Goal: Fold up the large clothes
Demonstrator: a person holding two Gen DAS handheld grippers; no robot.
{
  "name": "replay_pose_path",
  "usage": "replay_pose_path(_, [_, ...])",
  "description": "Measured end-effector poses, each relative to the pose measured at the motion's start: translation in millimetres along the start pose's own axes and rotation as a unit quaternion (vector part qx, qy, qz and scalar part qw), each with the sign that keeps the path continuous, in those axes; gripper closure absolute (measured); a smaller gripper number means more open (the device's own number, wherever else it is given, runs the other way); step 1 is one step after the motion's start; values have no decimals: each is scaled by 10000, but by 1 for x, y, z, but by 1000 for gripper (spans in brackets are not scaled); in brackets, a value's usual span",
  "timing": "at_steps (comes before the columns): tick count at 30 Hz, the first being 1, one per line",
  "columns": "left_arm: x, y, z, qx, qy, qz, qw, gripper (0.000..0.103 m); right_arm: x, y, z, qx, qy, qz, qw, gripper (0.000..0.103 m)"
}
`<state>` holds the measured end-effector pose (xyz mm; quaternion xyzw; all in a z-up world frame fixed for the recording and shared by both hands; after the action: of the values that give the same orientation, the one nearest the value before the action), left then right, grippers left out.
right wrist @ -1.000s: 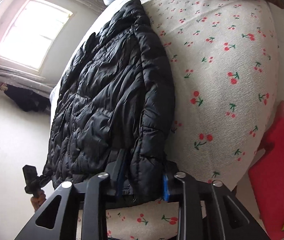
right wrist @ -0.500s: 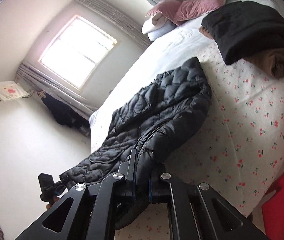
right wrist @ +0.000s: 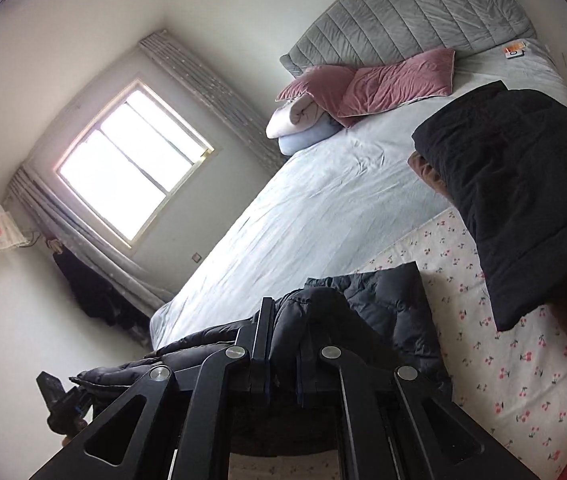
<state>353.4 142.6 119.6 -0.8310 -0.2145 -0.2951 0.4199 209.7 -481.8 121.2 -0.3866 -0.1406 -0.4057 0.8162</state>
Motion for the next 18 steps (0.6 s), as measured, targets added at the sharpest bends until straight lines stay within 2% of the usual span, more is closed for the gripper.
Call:
replay_pose_path(5, [39, 73, 22, 276, -59, -25, 9996, 96, 42, 60, -19, -261, 3, -67, 9996, 96])
replay_pose_path(9, [52, 129, 42, 515, -134, 2, 9986, 96, 55, 112, -43, -500, 23, -7, 9987, 96])
replay_pose_path(14, [50, 195, 73, 822, -252, 116, 9962, 96, 58, 170, -70, -865, -88, 91, 9962, 96])
replay_pose_path(18, [36, 238, 97, 1070, -282, 299, 9934, 93, 55, 217, -91, -1388, -316, 302, 9894, 96])
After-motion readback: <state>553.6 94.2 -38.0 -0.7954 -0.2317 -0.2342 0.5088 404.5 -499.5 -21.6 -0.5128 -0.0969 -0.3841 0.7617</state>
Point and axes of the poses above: each gripper's, at about its wrist camera, not at the fingertips, and y roughly the way its jaws point, z to its left, x to its top, the point moved 3 cm from there along y, roughly the way its jaws point, and after that the axes turned 9 degrees about z, right-handed, at the moved point
